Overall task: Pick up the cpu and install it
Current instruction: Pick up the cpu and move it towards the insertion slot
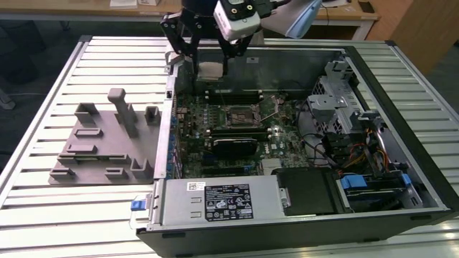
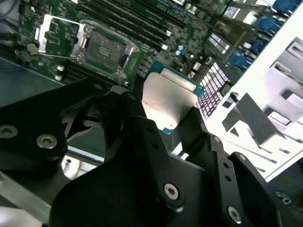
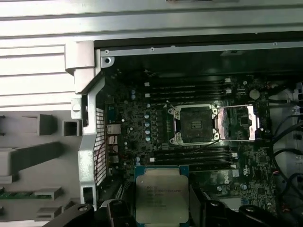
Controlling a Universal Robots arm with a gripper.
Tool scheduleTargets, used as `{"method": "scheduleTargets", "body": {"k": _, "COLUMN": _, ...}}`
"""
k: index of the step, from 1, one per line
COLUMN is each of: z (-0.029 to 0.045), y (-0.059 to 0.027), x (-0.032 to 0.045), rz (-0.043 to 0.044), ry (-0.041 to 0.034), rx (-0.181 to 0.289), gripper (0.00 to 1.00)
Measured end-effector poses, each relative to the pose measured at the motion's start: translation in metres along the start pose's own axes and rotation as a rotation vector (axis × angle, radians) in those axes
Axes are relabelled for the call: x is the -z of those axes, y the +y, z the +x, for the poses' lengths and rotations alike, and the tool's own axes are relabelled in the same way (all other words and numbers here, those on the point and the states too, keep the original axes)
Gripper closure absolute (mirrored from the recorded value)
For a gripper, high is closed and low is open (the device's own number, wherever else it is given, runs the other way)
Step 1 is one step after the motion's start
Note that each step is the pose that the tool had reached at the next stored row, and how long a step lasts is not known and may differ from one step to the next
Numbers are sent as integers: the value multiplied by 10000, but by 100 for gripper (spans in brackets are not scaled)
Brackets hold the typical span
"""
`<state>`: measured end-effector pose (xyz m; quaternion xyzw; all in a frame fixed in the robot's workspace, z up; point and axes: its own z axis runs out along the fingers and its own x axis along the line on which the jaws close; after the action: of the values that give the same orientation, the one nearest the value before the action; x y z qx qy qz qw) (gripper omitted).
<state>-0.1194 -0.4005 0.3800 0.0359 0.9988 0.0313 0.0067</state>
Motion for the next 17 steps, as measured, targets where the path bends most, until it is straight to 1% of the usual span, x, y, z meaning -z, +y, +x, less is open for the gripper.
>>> {"method": "scheduleTargets", "body": {"k": 4, "z": -135, "y": 9, "x": -5, "rz": 0, "ry": 17, "rx": -1, "gripper": 46}}
{"method": "scheduleTargets", "body": {"k": 12, "z": -368, "y": 26, "x": -14, "rz": 3, "ry": 46, "rx": -4, "gripper": 46}}
{"method": "scheduleTargets", "body": {"k": 15, "z": -428, "y": 30, "x": -25, "rz": 4, "ry": 64, "rx": -4, "gripper": 46}}
{"method": "scheduleTargets", "body": {"k": 17, "z": -447, "y": 29, "x": -54, "rz": 3, "ry": 70, "rx": -5, "gripper": 46}}
